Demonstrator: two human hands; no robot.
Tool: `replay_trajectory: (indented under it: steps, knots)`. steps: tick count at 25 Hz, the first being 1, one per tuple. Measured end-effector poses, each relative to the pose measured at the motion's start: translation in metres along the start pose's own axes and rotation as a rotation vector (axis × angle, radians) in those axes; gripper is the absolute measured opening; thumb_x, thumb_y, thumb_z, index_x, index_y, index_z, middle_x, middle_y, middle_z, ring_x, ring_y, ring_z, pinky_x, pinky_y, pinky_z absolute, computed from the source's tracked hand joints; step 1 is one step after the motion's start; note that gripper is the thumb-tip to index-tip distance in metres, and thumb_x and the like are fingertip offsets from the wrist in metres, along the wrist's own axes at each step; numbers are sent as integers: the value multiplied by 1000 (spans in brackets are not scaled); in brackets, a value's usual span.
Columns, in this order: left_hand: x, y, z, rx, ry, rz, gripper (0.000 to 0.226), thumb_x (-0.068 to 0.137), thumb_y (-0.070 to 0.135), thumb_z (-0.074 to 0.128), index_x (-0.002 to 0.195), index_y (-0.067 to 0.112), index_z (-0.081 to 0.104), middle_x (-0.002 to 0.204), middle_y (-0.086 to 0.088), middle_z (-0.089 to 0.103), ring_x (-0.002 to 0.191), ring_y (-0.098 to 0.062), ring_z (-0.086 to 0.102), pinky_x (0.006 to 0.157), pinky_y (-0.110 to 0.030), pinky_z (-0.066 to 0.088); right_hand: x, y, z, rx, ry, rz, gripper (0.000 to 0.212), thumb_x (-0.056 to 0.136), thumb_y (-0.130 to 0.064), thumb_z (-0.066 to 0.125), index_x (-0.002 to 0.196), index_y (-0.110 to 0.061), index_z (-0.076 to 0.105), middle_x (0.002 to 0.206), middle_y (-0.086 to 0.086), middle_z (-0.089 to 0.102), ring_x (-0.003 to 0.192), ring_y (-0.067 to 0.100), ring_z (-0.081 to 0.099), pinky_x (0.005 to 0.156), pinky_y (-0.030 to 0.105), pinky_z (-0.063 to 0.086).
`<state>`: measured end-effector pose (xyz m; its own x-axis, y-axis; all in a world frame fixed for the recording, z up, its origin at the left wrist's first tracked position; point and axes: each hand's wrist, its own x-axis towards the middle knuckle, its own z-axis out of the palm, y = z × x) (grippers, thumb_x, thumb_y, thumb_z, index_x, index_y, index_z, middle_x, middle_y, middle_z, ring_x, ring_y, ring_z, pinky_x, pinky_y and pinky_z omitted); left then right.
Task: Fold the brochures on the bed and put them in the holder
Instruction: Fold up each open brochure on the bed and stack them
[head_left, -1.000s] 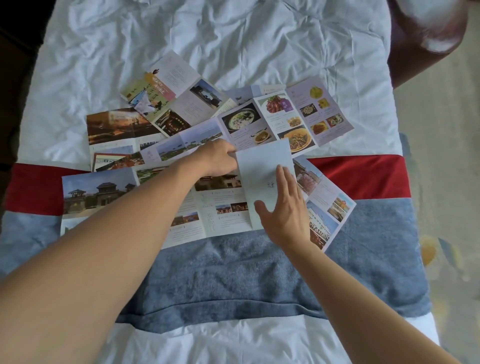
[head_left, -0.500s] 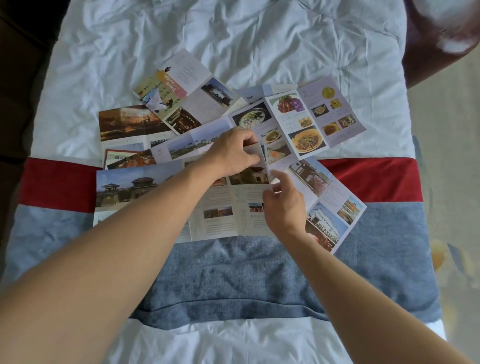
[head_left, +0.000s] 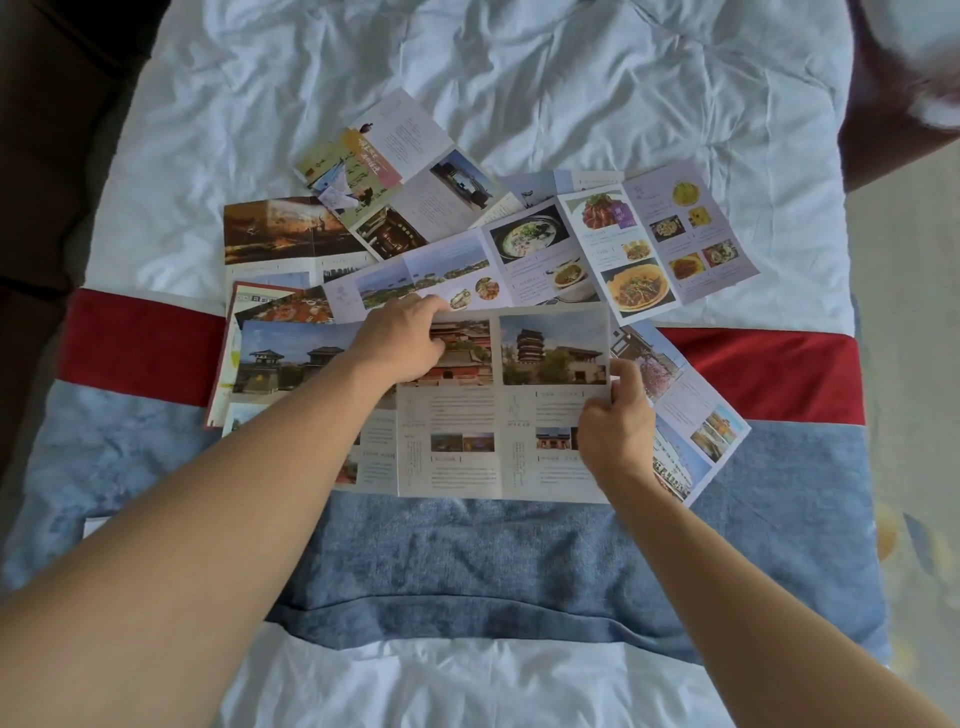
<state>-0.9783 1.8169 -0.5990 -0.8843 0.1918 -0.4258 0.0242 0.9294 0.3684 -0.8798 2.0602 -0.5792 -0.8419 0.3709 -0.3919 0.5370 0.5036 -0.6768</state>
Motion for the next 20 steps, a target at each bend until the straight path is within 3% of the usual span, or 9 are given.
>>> replay_trajectory:
  steps: [3,7,10,12,14,17,20]
  knots:
    - [-2,-1,5,-49,-7,-26,7,90,19,59,95,23,56,99,-6,63,91,-29,59,71,-36,43,2,7,-4,-24,11,32,40,82,0,41,99,-35,47,87,-13,64,77,16,65,51,39,58]
    - [-3,10,3,-119,4,-32,11,90,24,64,86,28,54,84,1,61,78,-25,59,58,-30,37,0,11,-2,-99,49,15,34,86,-5,46,107,-31,48,84,-16,60,73,12,64,52,36,58]
    - [-2,24,-4,-139,23,-32,10,87,27,69,91,28,60,93,1,67,79,-22,61,56,-28,40,-5,2,6,-149,12,-43,29,88,-7,48,110,-26,50,92,-13,62,75,16,65,52,36,58]
    - [-1,38,-9,-182,21,0,16,87,29,68,102,27,63,107,0,70,92,-24,64,72,-35,52,-9,-7,14,-153,-27,-99,31,88,-7,47,112,-27,49,98,-12,62,77,14,63,51,30,53]
    - [-1,51,-13,-219,-2,23,29,87,35,66,114,28,61,120,0,68,105,-25,63,85,-38,51,-14,-15,22,-137,-74,-152,34,87,-7,48,115,-27,49,103,-12,63,79,12,63,53,26,48]
    - [0,62,-16,-282,-51,19,38,88,37,60,125,31,54,126,0,63,111,-24,59,78,-32,41,-21,-22,33,-83,-131,-182,25,95,-28,52,119,-28,49,110,-6,69,90,18,68,67,36,56]
    - [0,65,-17,-447,-100,10,37,90,32,58,127,31,52,111,9,67,105,-15,59,68,-19,36,-25,-26,42,-104,-167,-175,54,88,-57,62,131,-29,44,119,-6,67,99,17,67,74,37,55]
